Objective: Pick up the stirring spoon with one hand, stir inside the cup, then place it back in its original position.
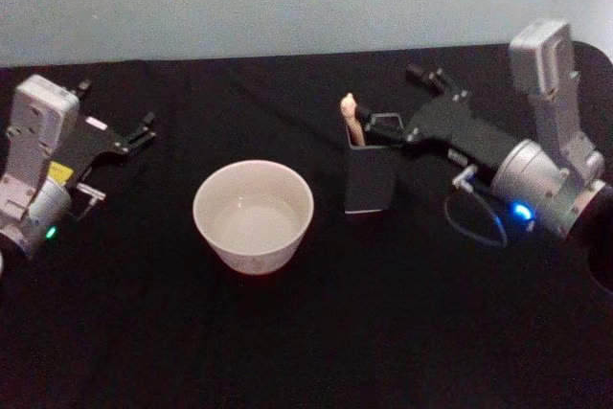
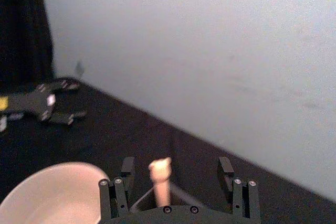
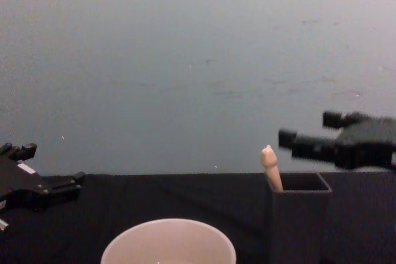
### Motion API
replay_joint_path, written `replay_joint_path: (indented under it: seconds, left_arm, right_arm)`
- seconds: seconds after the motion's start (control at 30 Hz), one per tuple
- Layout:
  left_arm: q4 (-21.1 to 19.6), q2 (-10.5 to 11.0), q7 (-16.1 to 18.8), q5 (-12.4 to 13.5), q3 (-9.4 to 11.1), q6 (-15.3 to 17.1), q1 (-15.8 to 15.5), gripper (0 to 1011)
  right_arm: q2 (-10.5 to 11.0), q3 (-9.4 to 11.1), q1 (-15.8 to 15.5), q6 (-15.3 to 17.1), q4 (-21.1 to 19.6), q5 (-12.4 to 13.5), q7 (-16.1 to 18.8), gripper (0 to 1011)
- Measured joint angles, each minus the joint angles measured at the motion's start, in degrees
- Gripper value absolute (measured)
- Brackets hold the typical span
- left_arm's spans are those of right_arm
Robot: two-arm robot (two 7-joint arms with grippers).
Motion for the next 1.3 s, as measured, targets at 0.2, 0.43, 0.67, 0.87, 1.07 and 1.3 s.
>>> replay_joint_path:
  seconds: [0.2,0.43,0.67,0.87,1.07,1.3]
  left_arm:
    - [0.0,0.0,0.0,0.0,0.0,0.0,0.0,1001]
    - [0.0,0.0,0.0,0.0,0.0,0.0,0.0,1001]
    - [0.0,0.0,0.0,0.0,0.0,0.0,0.0,1001]
    - [0.0,0.0,0.0,0.0,0.0,0.0,0.0,1001]
    - [0.0,0.0,0.0,0.0,0.0,0.0,0.0,1001]
    - [0.0,0.0,0.0,0.0,0.0,0.0,0.0,1001]
  right_arm:
    - [-2.5,2.9,1.0,-2.9,1.7,-2.0,-5.0,1002]
    - [-4.9,4.8,1.8,-2.8,6.3,-7.1,-11.7,1002]
    - [-6.7,5.0,2.1,-3.5,11.0,-10.1,-14.2,1002]
    - [-8.4,5.2,2.5,-5.5,14.8,-11.8,-15.0,1002]
    - [-9.3,5.6,2.8,-5.8,16.6,-12.7,-15.1,1003]
    - [-9.2,5.6,2.8,-5.8,16.4,-12.6,-15.0,1003]
